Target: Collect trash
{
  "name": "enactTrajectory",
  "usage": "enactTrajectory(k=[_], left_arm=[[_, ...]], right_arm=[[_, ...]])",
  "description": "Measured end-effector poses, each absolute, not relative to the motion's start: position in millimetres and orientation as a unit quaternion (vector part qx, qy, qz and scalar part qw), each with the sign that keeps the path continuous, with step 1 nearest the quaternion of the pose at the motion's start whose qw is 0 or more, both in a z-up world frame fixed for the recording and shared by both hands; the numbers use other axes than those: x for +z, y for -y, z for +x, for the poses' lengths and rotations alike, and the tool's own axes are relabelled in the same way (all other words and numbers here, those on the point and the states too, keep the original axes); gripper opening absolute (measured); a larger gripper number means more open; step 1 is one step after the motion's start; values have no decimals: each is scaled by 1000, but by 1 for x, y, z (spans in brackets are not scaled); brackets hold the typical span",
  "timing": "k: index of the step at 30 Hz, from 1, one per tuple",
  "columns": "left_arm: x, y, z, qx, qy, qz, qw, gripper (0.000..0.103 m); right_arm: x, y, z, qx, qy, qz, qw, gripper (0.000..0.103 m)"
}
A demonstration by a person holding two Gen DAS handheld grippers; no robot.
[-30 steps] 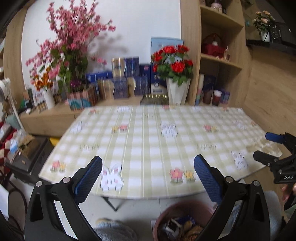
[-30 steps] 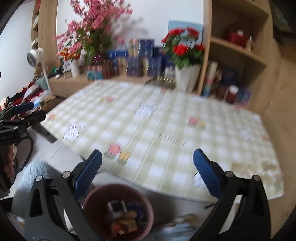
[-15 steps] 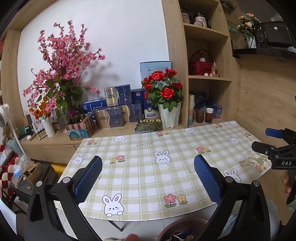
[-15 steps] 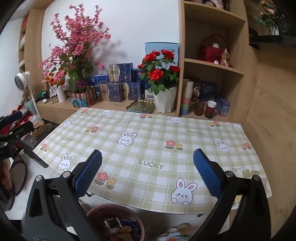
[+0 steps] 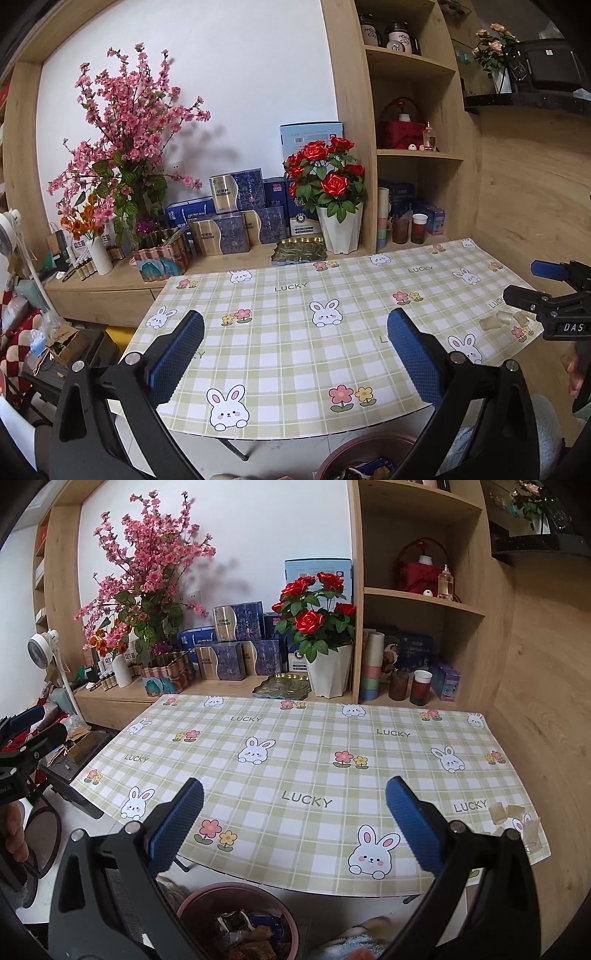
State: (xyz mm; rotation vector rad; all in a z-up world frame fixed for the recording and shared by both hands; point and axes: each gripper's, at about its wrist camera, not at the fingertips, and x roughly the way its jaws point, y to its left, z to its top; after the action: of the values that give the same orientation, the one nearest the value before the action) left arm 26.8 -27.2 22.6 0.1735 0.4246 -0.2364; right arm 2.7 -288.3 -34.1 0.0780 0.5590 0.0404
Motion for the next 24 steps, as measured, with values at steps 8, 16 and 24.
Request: enactTrajectory(k=[8,16,24], left_arm=[[18,29,27,-119,-214,87,966,97],[15,29,29,-115,-215,87,966,97],[12,29,29,-116,-219,83,965,97]], right_arm=[[-32,290,0,21,-272,42,961,97],[-29,287,0,23,-268,43,962,97],[-31,288,1,23,-270,43,962,97]])
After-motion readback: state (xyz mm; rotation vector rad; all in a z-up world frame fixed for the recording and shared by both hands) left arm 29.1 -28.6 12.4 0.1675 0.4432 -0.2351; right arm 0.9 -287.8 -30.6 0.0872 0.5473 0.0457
